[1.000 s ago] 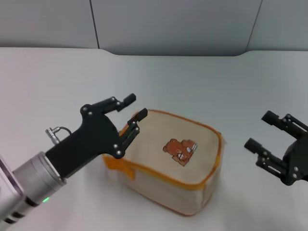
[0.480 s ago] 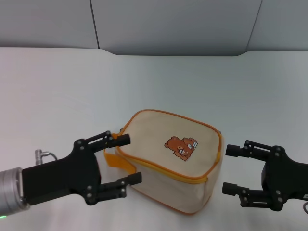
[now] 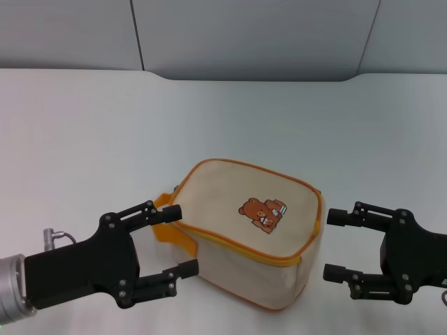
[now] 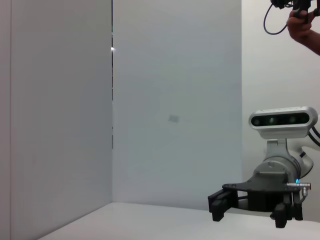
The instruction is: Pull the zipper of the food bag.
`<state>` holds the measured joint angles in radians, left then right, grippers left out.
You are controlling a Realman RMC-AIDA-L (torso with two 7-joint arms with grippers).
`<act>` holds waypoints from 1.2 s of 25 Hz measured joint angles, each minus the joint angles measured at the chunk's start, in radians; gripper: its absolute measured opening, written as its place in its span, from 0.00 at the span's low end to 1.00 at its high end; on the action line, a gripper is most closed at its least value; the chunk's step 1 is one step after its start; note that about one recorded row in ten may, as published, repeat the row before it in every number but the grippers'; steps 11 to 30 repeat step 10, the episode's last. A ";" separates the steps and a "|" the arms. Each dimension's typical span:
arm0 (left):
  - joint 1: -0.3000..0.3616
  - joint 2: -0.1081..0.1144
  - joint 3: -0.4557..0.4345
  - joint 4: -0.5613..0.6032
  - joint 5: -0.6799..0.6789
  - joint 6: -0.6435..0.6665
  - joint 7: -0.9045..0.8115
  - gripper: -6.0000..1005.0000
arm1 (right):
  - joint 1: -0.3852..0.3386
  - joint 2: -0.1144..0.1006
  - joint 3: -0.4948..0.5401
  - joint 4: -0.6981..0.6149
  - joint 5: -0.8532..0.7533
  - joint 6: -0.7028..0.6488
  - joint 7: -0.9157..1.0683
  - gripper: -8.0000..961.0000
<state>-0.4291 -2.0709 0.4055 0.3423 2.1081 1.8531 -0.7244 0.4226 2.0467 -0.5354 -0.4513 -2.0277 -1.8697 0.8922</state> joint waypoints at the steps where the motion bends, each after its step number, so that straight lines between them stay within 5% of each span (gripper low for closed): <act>1: 0.003 0.000 0.000 0.001 -0.001 -0.001 0.002 0.78 | 0.001 0.000 0.000 -0.003 0.000 -0.001 0.007 0.82; 30: 0.018 0.000 -0.004 0.004 -0.006 -0.002 0.005 0.78 | 0.003 -0.004 0.000 -0.013 0.000 -0.012 0.042 0.82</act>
